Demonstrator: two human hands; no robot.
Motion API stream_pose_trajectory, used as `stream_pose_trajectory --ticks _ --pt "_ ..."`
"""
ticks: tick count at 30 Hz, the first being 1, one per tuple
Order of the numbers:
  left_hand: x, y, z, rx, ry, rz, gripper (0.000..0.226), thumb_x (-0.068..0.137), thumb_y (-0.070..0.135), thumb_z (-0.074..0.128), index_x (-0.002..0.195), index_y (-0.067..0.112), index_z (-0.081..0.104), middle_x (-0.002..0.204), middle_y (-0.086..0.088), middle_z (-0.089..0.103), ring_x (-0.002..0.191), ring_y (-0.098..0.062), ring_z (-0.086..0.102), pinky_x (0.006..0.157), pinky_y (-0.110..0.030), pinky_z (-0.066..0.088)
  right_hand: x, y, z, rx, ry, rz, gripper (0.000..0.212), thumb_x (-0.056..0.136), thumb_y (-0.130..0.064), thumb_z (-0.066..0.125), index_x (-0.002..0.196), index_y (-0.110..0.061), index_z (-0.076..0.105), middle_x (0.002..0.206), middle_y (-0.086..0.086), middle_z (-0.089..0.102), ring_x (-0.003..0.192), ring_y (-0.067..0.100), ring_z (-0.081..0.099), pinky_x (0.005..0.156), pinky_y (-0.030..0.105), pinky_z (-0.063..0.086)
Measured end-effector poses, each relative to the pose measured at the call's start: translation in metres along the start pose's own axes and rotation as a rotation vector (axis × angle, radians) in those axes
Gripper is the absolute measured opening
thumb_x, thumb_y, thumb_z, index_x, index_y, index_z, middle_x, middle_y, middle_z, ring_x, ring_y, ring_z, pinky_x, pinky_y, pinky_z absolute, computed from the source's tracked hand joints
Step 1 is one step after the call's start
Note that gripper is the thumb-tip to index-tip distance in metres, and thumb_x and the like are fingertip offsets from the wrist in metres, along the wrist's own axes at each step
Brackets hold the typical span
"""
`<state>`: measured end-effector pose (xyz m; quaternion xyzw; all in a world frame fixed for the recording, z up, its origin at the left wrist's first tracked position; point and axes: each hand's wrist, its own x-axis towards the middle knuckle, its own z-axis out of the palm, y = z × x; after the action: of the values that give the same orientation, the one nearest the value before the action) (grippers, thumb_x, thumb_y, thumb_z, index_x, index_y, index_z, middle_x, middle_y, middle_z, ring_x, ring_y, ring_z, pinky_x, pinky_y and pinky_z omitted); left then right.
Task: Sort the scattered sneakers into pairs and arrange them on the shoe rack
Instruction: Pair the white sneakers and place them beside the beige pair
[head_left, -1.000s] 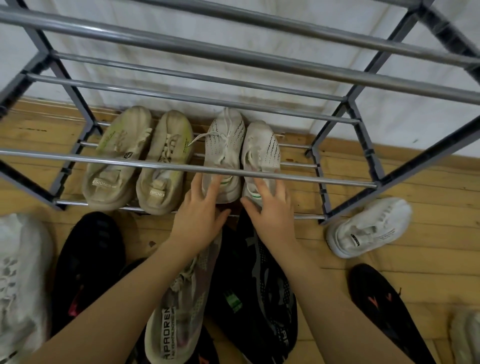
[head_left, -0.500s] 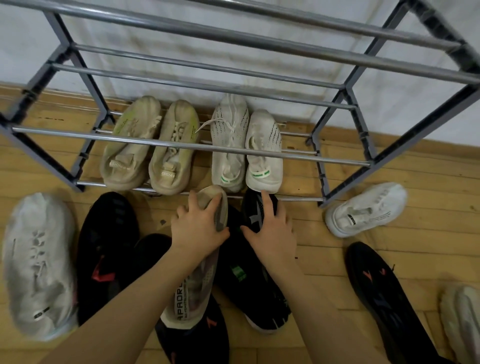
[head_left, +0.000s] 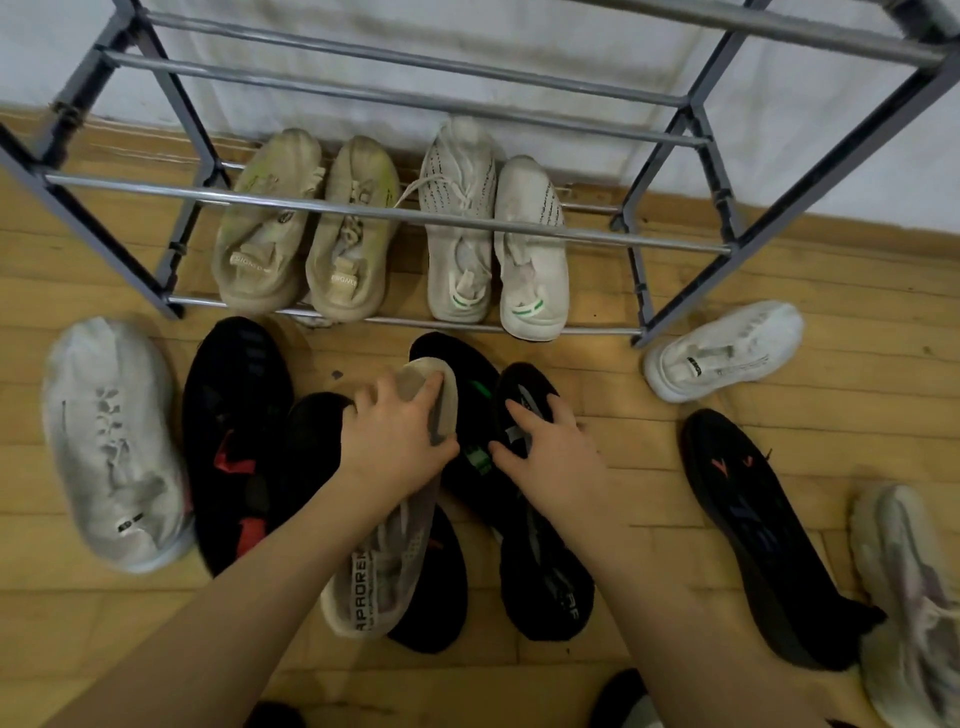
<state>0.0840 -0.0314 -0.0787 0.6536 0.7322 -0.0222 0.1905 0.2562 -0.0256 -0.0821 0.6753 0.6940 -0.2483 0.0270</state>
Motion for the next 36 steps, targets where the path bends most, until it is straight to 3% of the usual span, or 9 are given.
stream_pose_trajectory --ticks 4,8,11,17,21,26,29,32,36 --pt "0.008 -0.005 0.007 -0.110 0.216 0.080 0.060 0.088 0.050 0.044 0.141 0.024 0.036 0.139 -0.021 0.039 0.123 -0.043 0.037 0.096 -0.051 0.037 0.010 -0.002 -0.001 -0.058 0.186 -0.038 0.052 0.092 -0.058 0.037 0.141 -0.043 0.031 0.154 0.004 0.020 0.131 0.036 0.031 0.103 0.049 0.029" --pt "0.039 0.005 0.001 -0.134 0.225 0.087 0.061 0.091 0.045 0.046 0.145 0.025 0.026 0.149 -0.018 0.026 0.132 -0.040 0.027 0.103 -0.050 0.029 0.038 -0.006 -0.011 0.043 0.324 -0.051 0.053 0.094 -0.052 0.041 0.144 -0.040 0.028 0.154 0.007 0.020 0.135 0.034 0.025 0.106 0.048 0.025" --pt "0.068 0.013 -0.003 -0.140 0.254 0.120 0.060 0.092 0.044 0.047 0.145 0.028 0.025 0.150 -0.018 0.022 0.133 -0.041 0.025 0.104 -0.051 0.029 0.066 -0.008 -0.015 0.090 0.405 -0.061 0.060 0.092 -0.052 0.045 0.145 -0.042 0.021 0.153 0.011 0.019 0.130 0.038 0.031 0.101 0.050 0.032" --pt "0.115 0.024 -0.005 -0.136 0.291 0.137 0.061 0.093 0.040 0.048 0.146 0.026 0.022 0.150 -0.019 0.023 0.128 -0.043 0.035 0.098 -0.051 0.035 0.110 -0.008 -0.016 0.198 0.403 -0.111 0.066 0.092 -0.047 0.051 0.146 -0.043 0.014 0.154 0.019 0.013 0.133 0.040 0.029 0.101 0.049 0.038" --pt "0.135 0.024 -0.004 -0.270 0.318 0.101 0.048 0.092 0.034 0.052 0.138 0.023 0.042 0.144 -0.015 0.037 0.121 -0.041 0.044 0.092 -0.050 0.041 0.121 -0.007 -0.009 0.228 0.431 -0.132 0.061 0.094 -0.038 0.052 0.145 -0.043 0.019 0.153 0.021 0.013 0.135 0.042 0.025 0.103 0.050 0.036" --pt "0.143 0.021 0.000 -0.426 0.454 0.127 0.021 0.088 0.022 0.061 0.105 0.013 0.068 0.119 -0.011 0.058 0.098 -0.037 0.058 0.079 -0.049 0.049 0.127 -0.003 -0.007 0.269 0.462 -0.172 0.053 0.094 -0.034 0.052 0.143 -0.039 0.031 0.151 0.025 0.018 0.133 0.045 0.029 0.102 0.049 0.038" --pt "0.142 0.023 -0.007 -0.503 0.538 0.136 0.018 0.088 0.021 0.061 0.101 0.012 0.068 0.110 -0.008 0.057 0.090 -0.028 0.060 0.073 -0.048 0.051 0.126 -0.005 -0.009 0.288 0.552 -0.205 0.051 0.092 -0.029 0.057 0.140 -0.034 0.040 0.147 0.027 0.027 0.126 0.046 0.037 0.096 0.052 0.043" --pt "0.134 0.037 -0.021 -0.527 0.663 0.198 0.018 0.088 0.022 0.059 0.099 0.011 0.068 0.101 -0.013 0.058 0.079 -0.033 0.062 0.066 -0.046 0.053 0.128 -0.010 -0.013 0.291 0.587 -0.185 0.051 0.093 -0.029 0.056 0.141 -0.034 0.039 0.148 0.025 0.028 0.125 0.045 0.036 0.096 0.052 0.041" --pt "0.123 0.035 -0.020 -0.529 0.702 0.225 0.029 0.089 0.031 0.048 0.097 0.010 0.066 0.104 -0.012 0.055 0.080 -0.029 0.062 0.067 -0.048 0.053 0.124 -0.012 -0.013 0.289 0.583 -0.171 0.051 0.094 -0.030 0.054 0.142 -0.036 0.037 0.150 0.026 0.025 0.129 0.044 0.033 0.099 0.051 0.039"
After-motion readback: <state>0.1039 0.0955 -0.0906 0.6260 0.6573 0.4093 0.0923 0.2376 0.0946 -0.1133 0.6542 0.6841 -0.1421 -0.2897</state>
